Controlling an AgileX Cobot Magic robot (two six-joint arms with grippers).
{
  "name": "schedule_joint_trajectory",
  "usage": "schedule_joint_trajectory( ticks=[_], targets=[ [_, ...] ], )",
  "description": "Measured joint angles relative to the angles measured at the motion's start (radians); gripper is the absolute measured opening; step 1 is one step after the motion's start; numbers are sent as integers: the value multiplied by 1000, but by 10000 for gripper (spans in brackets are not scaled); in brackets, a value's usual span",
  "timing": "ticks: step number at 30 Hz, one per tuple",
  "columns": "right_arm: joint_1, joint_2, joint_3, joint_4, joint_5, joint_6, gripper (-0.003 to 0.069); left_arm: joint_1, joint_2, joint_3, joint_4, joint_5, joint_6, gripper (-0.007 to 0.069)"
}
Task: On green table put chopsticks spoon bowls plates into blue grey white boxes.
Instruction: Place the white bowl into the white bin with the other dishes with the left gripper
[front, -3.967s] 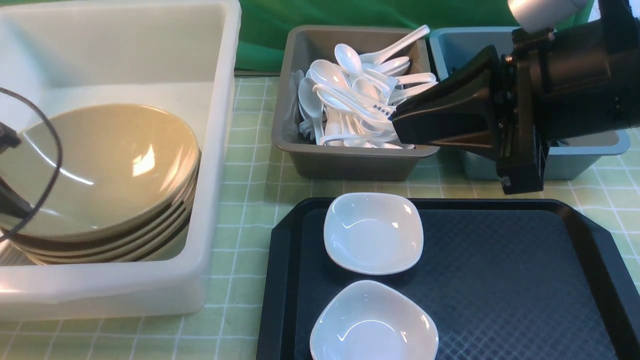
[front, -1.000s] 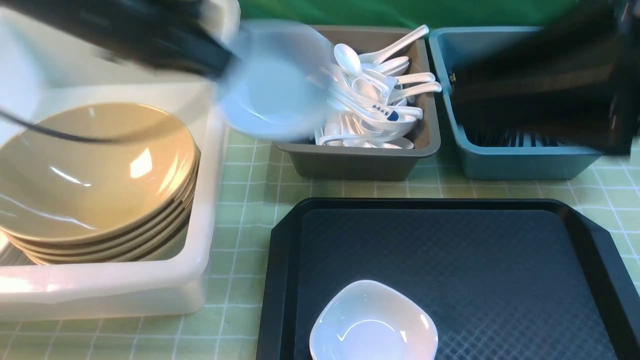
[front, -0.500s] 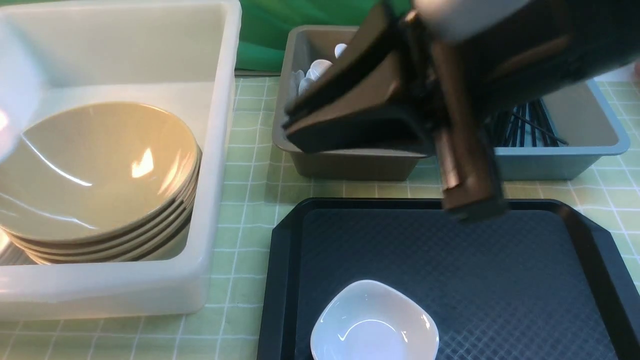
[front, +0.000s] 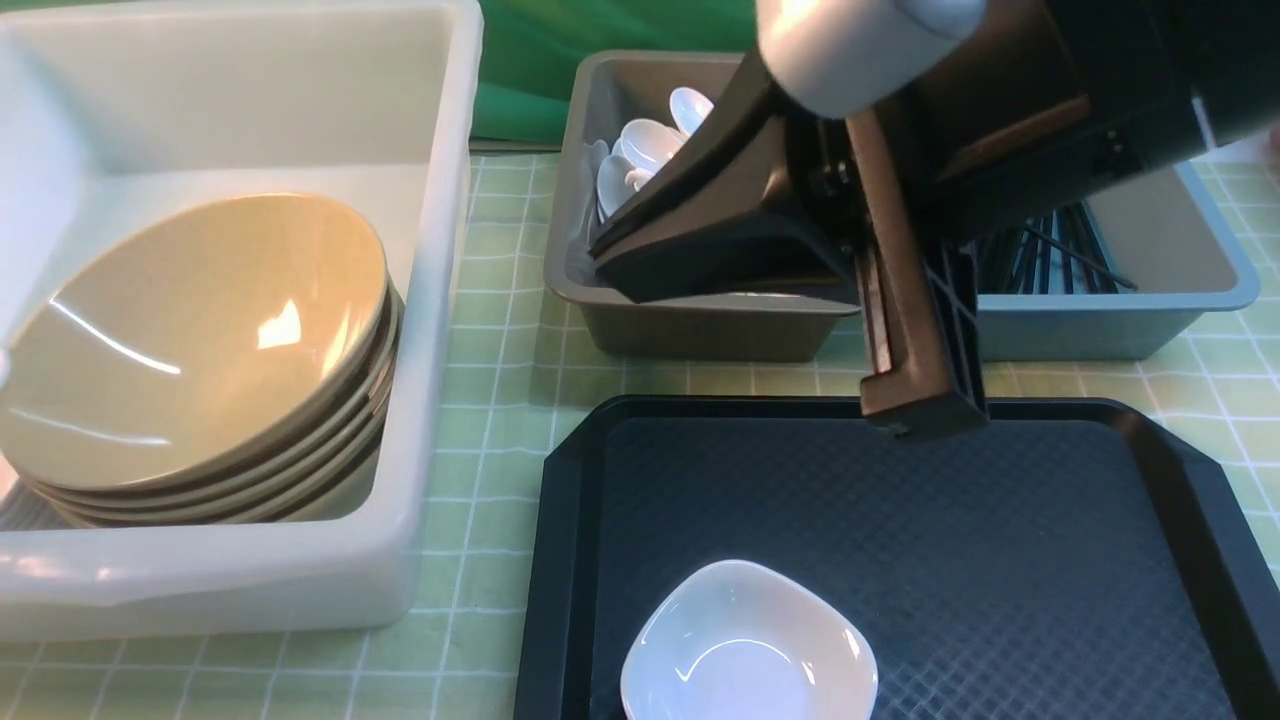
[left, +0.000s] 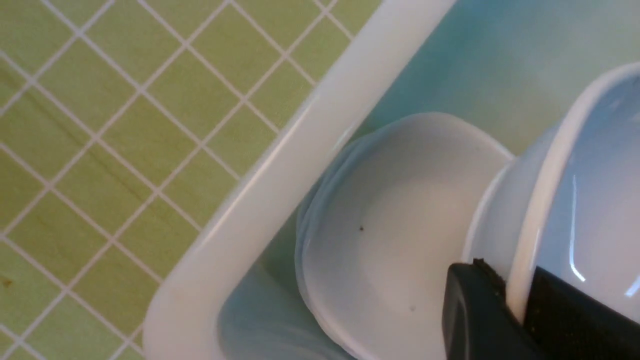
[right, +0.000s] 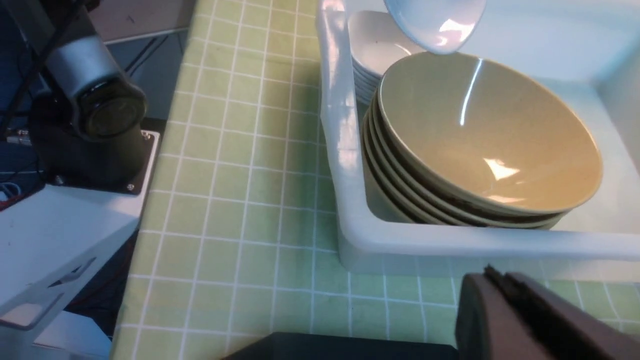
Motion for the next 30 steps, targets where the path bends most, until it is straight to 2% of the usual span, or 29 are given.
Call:
schedule_joint_trajectory(
  ticks=[7, 11, 30],
  targets=[
    [0, 23, 0, -4, 0, 18, 22, 0, -47, -100, 21, 55, 0, 15],
    [0, 24, 0, -4, 0, 18, 22, 0, -38, -114, 73, 69, -19, 15],
    [0, 59, 1, -5, 0, 22, 22, -2, 134, -25, 60, 55, -53, 15]
  ],
)
